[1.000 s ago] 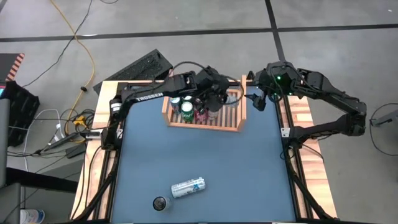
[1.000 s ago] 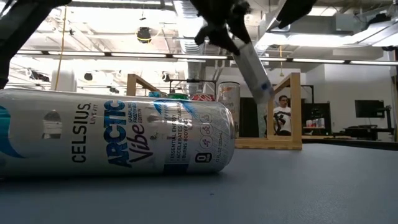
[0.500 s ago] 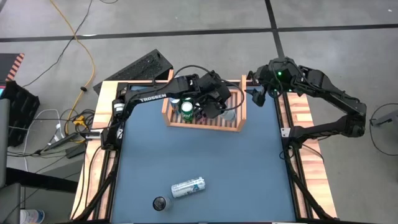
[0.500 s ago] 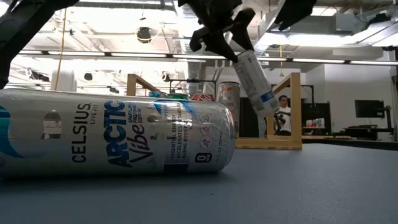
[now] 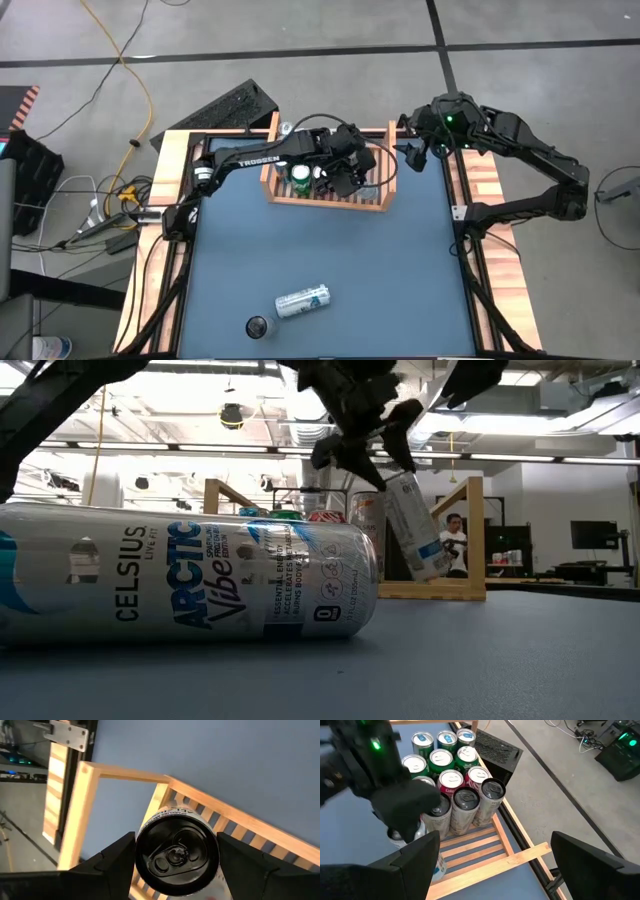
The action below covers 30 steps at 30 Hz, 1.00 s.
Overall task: Place canned beverage on shelf
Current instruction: Put the light blue soda can on the shelf
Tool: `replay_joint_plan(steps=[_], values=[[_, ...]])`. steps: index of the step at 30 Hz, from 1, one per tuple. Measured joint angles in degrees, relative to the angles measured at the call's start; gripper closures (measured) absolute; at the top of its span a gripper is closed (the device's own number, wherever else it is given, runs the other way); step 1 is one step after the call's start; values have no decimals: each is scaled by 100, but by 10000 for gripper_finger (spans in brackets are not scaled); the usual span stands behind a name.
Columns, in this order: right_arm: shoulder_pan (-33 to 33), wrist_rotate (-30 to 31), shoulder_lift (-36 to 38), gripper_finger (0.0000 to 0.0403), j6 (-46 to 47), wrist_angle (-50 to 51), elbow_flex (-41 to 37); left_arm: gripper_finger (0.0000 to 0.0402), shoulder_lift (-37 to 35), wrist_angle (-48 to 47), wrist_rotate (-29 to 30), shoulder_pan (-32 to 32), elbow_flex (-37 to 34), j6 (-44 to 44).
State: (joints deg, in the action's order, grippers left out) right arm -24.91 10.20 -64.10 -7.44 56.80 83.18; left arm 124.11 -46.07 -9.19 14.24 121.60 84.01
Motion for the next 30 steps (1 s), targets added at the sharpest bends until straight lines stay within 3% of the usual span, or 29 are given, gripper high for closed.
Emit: replay_joint_plan(steps=[21, 30], values=[[0, 4, 0, 35, -11, 20, 0, 167, 80, -70, 35, 0, 0, -80], [0, 7, 0, 35, -56, 22, 0, 129, 80, 130, 26, -8, 7, -421]])
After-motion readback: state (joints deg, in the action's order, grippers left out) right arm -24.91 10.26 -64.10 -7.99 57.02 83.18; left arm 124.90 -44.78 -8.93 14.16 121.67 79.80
